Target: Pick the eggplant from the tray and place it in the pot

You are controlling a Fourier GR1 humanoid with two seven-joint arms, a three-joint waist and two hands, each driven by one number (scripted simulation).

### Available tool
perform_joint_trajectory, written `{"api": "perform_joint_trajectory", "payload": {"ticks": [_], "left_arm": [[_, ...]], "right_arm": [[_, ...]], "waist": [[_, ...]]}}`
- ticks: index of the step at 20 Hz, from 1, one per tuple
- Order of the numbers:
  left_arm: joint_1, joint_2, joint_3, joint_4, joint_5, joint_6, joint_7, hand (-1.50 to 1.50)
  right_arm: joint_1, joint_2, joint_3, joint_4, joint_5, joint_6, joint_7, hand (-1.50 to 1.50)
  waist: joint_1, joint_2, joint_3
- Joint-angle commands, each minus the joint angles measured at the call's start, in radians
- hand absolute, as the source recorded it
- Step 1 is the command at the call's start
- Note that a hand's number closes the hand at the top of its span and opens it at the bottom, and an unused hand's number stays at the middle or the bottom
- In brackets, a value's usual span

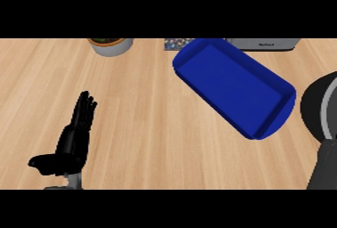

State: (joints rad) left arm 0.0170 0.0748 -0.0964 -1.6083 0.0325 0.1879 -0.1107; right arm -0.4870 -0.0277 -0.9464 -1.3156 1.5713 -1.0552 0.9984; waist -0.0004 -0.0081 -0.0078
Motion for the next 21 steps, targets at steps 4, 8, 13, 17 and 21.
{"api": "perform_joint_trajectory", "payload": {"ticks": [4, 8, 13, 17, 21], "left_arm": [[-0.001, 0.025, 0.043, 0.011, 0.038, -0.039, -0.007, 0.0], [-0.035, -0.012, 0.015, 0.024, -0.006, 0.004, 0.011, 0.0], [-0.062, 0.007, 0.019, -0.006, 0.002, -0.013, 0.073, 0.0], [-0.02, 0.019, 0.041, -0.011, 0.019, -0.029, 0.022, 0.0], [-0.02, 0.002, 0.03, -0.001, -0.001, -0.007, 0.025, 0.0]], "right_arm": [[0.285, 0.027, 0.226, -0.195, -0.038, -0.122, 0.153, -1.5], [0.439, 0.028, 0.34, -0.303, -0.024, -0.101, 0.279, -1.5], [0.496, 0.028, 0.346, -0.361, 0.058, -0.117, 0.365, -1.5], [0.608, 0.028, 0.325, -0.455, 0.035, -0.157, 0.369, -1.5], [0.652, 0.028, 0.33, -0.513, 0.071, -0.138, 0.427, -1.5]], "waist": [[0.0, 0.003, 0.007], [-0.004, 0.005, 0.007], [-0.003, 0.007, 0.008], [-0.01, 0.004, 0.008], [-0.009, 0.006, 0.008]]}}
